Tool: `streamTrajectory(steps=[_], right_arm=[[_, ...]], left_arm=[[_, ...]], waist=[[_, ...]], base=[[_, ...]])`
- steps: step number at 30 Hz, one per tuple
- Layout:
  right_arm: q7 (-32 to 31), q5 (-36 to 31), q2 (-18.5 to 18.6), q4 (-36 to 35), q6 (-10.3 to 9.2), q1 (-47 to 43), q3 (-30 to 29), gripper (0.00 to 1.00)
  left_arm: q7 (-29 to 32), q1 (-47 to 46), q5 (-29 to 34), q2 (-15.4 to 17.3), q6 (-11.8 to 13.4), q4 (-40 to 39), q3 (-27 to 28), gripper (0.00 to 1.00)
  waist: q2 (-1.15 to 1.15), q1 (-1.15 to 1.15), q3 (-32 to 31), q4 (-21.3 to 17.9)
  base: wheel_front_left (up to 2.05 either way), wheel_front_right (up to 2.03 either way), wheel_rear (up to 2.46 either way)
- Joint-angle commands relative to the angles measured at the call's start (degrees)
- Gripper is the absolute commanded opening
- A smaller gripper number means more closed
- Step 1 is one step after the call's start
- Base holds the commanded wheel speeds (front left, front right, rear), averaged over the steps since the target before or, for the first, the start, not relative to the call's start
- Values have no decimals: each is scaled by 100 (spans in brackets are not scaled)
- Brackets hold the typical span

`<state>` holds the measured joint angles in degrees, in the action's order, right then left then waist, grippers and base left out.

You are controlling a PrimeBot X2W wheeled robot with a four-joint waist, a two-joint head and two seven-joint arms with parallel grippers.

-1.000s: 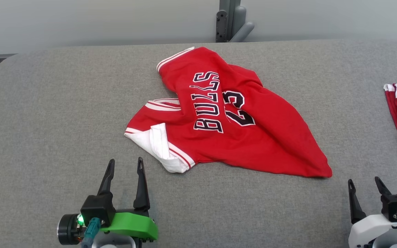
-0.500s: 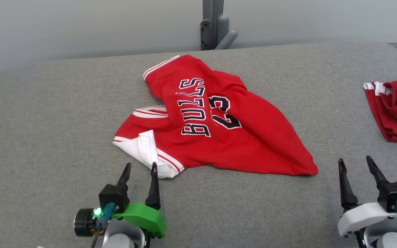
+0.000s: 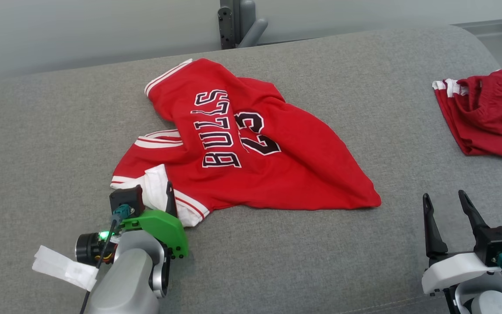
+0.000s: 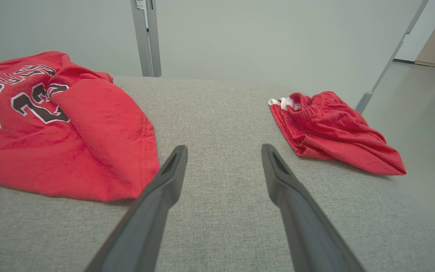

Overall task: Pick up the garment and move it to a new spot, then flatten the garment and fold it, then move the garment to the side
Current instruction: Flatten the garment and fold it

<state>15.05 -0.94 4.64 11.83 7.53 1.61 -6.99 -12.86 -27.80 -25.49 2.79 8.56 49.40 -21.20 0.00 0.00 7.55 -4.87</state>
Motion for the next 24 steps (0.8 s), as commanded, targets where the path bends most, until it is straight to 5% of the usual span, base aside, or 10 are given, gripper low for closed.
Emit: streamTrajectory(steps=[1, 5, 6, 8, 9, 12, 18, 24], right_arm=[[18, -28, -13, -38, -9, -10, -38, 100], [18, -58, -43, -60, -9, -27, -44, 100], [18, -63, -52, -72, -9, -12, -37, 100], [18, -76, -69, -86, -9, 10, -18, 100], [18, -76, -69, -86, -9, 10, -18, 100], [18, -83, -86, -109, -9, 17, -22, 100], [18, -100, -102, -102, -9, -122, -67, 100], [18, -77, -88, -114, -9, -236, -119, 100]], left_arm=[[-28, -170, -77, 24, -62, 141, -11, 100], [10, -385, -232, 25, -74, 535, -57, 100], [1, -444, -260, 24, -39, 632, -61, 91], [-23, -529, -335, 21, -22, 784, -78, 60], [-23, -529, -335, 21, -22, 784, -78, 60], [-65, -621, -454, 22, -102, 910, -160, 0], [-157, -598, -676, 22, -208, 976, -426, 0], [-238, -402, -694, 59, 82, 490, -176, 0]], waist=[[0, 0, 75, -84], [0, 0, 78, -127], [0, 0, 78, -141], [0, 0, 76, -163], [0, 0, 76, -163], [0, 0, 63, -163], [0, 0, -76, -44], [0, 0, -299, 228]], base=[[0, 0, 0], [0, 0, 0], [0, 0, 0], [0, 0, 0], [0, 0, 0], [0, 0, 0], [0, 0, 0], [0, 0, 0]])
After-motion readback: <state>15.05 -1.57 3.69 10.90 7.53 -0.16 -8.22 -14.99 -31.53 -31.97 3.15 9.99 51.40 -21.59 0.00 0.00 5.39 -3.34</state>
